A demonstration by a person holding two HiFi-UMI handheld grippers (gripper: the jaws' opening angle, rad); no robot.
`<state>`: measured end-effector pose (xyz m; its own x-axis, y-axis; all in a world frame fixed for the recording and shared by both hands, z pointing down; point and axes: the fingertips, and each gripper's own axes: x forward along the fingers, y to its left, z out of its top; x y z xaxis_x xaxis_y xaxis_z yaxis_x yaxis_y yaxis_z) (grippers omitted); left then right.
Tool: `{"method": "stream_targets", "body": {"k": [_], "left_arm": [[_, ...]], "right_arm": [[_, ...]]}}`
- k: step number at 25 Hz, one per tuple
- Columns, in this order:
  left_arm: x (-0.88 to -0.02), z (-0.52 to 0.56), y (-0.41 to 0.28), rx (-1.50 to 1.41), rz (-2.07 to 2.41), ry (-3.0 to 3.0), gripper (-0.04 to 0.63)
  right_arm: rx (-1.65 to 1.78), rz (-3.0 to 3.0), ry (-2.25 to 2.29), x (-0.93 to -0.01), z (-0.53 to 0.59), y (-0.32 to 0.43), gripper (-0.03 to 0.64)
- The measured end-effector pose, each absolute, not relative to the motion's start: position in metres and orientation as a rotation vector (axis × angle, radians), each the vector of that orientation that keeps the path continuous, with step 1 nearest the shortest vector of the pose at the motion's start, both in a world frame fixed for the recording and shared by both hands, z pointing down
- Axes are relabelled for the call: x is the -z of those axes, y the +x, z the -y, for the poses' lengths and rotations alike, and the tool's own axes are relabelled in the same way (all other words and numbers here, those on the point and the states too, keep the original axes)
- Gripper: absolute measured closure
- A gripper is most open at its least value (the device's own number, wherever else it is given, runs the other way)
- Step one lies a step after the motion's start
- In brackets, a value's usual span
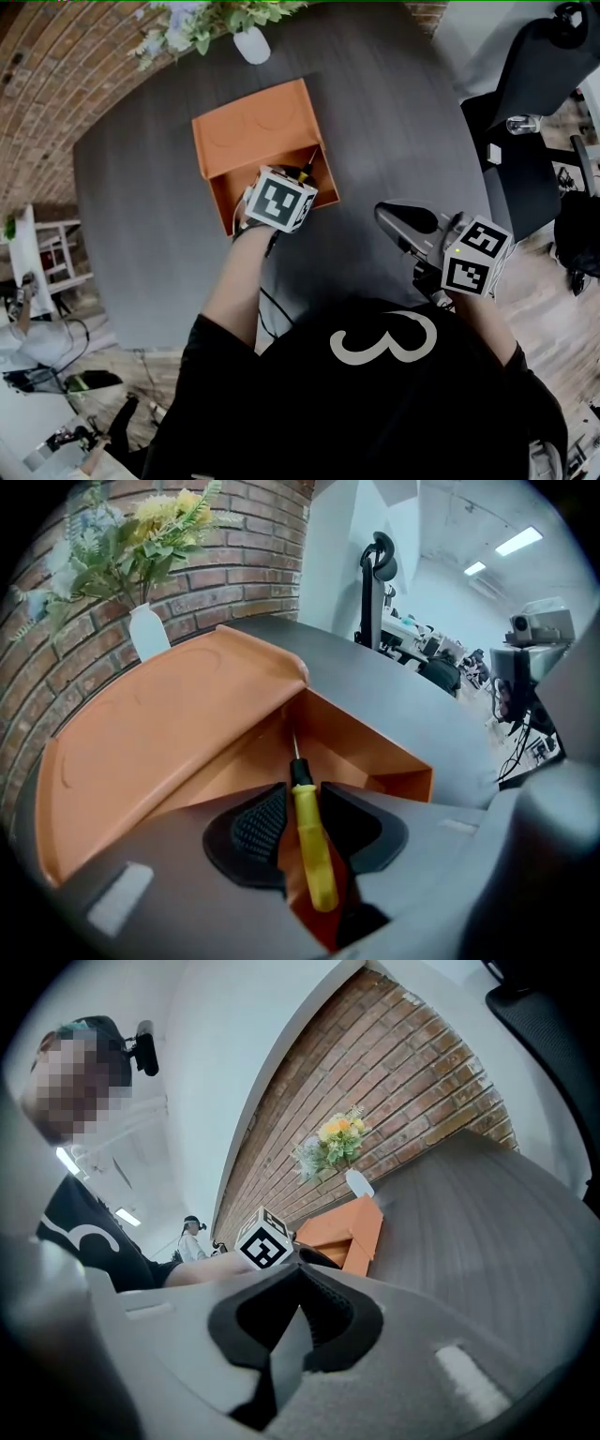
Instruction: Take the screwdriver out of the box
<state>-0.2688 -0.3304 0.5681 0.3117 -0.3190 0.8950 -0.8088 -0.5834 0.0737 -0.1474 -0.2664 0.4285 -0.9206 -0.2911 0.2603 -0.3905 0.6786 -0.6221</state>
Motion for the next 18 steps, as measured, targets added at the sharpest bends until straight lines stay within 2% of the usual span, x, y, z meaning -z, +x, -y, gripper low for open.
{"method": "stream_targets", "body": {"k": [6, 18], "left_arm": [[-0.5718, 0.3276, -0.2754, -1.334, 1.028, 2.025, 0.474], [-0.5651, 0.3321, -0.2742, -1.208, 1.035, 2.027, 0.495]], "right_arm": [[-1.099, 2.745, 0.557, -0.4315, 0.2656, -0.1464, 0.615], [-1.085, 2.739, 0.55, -0.4317, 0.2655, -0.1491, 0.615]]}}
